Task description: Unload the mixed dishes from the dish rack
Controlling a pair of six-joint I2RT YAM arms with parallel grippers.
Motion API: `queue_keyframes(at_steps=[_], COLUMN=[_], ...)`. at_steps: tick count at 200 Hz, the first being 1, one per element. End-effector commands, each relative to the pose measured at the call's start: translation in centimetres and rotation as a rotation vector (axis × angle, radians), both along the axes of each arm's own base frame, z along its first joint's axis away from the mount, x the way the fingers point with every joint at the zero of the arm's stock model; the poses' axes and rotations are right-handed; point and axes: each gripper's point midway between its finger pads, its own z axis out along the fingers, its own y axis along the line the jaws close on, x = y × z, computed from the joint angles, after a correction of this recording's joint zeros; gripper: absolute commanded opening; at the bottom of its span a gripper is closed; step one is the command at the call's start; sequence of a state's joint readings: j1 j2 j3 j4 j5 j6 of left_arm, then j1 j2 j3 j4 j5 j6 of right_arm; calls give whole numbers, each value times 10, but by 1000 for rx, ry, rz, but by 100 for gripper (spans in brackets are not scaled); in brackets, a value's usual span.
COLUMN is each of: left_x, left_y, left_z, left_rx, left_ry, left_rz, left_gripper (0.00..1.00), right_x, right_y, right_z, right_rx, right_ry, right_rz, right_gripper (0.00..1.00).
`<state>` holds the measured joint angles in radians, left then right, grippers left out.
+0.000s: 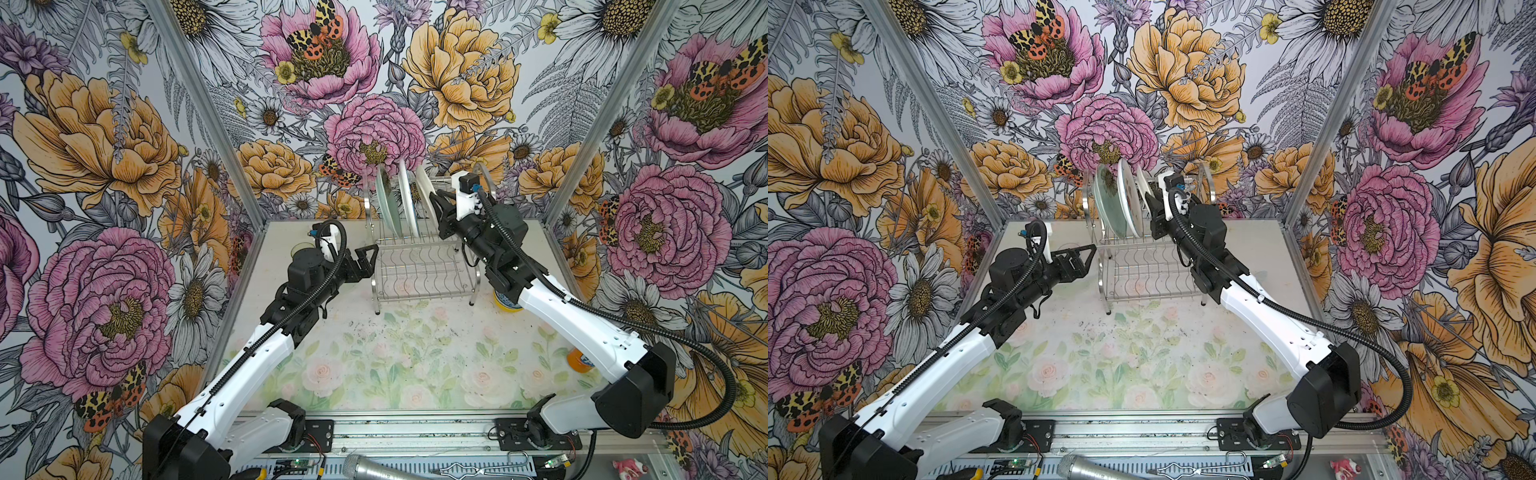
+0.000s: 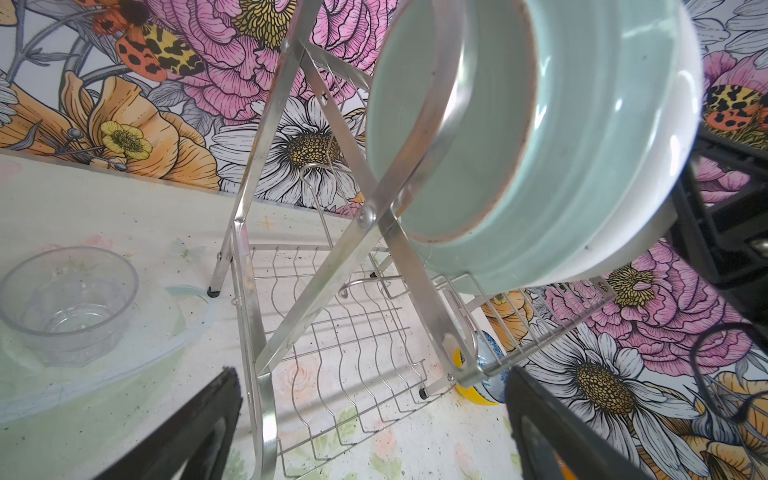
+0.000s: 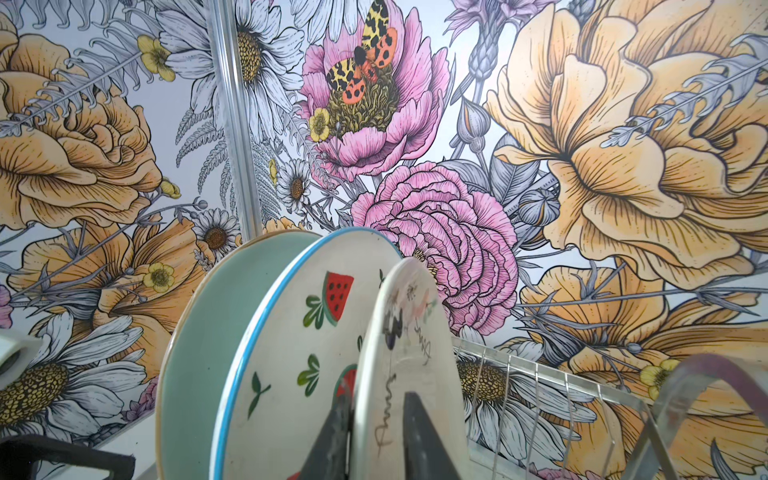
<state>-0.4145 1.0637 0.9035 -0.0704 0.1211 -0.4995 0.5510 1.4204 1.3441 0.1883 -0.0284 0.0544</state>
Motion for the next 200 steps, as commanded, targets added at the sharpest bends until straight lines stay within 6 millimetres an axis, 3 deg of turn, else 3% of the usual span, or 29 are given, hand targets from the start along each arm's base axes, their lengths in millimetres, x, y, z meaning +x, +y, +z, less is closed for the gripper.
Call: queue_keyframes(at_steps=[1,35,83,122,154,200], left_x=[2,2,2,3,3,2], left_y=[3,2,3,2,1,1], left_z=[-3,-4,-4,-5,-6,-6], left_rx=[-13,-16,-17,-19,-21,-19], left_ry=[10,15,16,21,25,25], left_rz=[11,7,12,7,2,4], left_gripper=[99,99,99,99,99,99], right_x=[-10,-9,-23,-23,-22,-14], right_y=[-12,-14,-6,-8,-2,-4], right_z=[23,13,1,-17,-31,-41], right_rx=[61,45,14,-11,-40,-66], right_ry=[-55,-26,13,71,116,146], right_rz=[-30,-40,43,31,60,25], right_gripper=[32,36,53,56,54,38])
